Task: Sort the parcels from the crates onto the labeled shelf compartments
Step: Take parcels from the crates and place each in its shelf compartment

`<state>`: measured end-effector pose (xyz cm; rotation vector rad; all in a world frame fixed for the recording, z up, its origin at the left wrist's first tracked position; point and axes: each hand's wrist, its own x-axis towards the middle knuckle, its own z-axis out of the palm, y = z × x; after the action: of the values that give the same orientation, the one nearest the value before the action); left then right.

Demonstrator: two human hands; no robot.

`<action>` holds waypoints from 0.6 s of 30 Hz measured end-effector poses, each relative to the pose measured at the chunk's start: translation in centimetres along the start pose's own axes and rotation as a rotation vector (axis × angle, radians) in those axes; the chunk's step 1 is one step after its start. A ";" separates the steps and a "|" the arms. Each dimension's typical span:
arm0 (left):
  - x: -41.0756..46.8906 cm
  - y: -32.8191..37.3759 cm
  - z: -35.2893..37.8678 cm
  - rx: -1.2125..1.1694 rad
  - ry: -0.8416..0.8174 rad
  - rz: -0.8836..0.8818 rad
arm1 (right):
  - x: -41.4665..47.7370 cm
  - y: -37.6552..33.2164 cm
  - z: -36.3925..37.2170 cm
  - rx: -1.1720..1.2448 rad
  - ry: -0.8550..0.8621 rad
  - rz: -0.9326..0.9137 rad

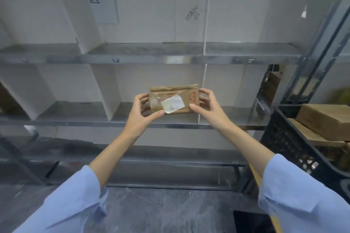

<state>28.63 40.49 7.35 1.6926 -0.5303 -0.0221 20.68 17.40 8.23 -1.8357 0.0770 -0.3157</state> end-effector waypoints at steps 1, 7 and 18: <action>-0.2 -0.2 -0.6 -0.006 -0.007 -0.006 | -0.1 -0.3 0.5 -0.003 -0.011 -0.005; -1.3 -0.4 -3.9 0.027 0.001 -0.042 | -0.4 -1.7 3.3 -0.115 -0.086 -0.023; -3.8 -0.8 -9.8 0.005 0.075 0.041 | -0.5 -3.3 9.4 -0.057 -0.194 -0.069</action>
<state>28.48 51.00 7.52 1.6801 -0.5087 0.0717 22.21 27.20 8.88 -1.9195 -0.1123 -0.1838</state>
